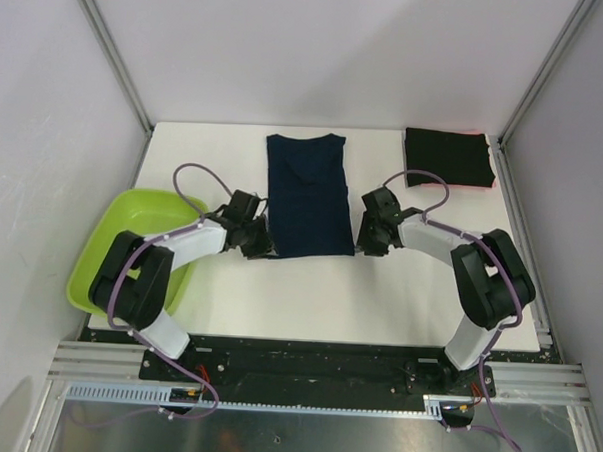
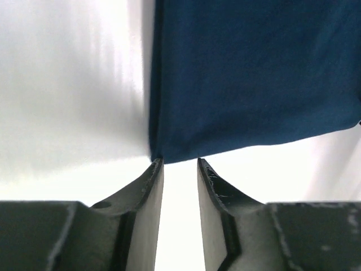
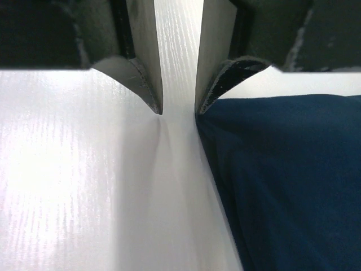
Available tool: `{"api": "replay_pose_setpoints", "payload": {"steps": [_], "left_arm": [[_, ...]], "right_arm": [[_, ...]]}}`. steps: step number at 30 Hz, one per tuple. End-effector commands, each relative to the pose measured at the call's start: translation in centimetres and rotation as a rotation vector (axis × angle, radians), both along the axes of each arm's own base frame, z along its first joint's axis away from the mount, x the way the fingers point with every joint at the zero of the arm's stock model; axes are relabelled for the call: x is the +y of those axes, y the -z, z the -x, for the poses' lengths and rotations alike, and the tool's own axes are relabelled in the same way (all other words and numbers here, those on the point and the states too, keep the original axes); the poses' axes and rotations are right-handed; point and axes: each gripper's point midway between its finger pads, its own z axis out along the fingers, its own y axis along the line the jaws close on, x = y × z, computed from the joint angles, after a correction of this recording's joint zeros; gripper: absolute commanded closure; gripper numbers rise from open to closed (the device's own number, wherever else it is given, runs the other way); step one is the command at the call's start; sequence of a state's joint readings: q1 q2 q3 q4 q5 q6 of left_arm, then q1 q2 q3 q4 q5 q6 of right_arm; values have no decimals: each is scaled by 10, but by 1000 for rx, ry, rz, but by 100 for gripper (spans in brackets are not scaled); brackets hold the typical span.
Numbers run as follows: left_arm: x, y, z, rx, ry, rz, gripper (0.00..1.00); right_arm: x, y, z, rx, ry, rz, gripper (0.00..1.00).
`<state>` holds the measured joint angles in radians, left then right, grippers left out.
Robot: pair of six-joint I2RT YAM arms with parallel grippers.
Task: Fold and stack the t-shirts
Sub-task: Fold the folded rectangular tshirt in 1/3 of the way, then grab one side of the 2/3 rectangular tshirt with both arms
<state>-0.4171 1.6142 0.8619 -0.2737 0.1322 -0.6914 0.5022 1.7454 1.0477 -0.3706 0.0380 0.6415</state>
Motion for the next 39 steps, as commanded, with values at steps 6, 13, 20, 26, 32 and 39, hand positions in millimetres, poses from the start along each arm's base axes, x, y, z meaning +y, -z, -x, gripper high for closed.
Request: {"api": "replay_pose_setpoints", "payload": {"steps": [6,13,20,26,32,39], "left_arm": [[33,-8,19,-18,-89,-29,59],[31,0,13,-10,-112,-2,56],[28,3,9,-6,-131,36,56],[23,1,7,-14,-135,65,55],[22,6,5,1,-150,69,55],[24,9,1,12,-199,60,58]], "right_arm": [[3,-10,-6,-35,21,-71,64],[12,-10,-4,-42,26,-129,63],[12,-18,-4,-79,54,-152,63],[13,-20,-7,-100,69,-174,63],[13,-25,-11,-122,83,-185,62],[13,-21,-11,-113,91,-188,62]]}}
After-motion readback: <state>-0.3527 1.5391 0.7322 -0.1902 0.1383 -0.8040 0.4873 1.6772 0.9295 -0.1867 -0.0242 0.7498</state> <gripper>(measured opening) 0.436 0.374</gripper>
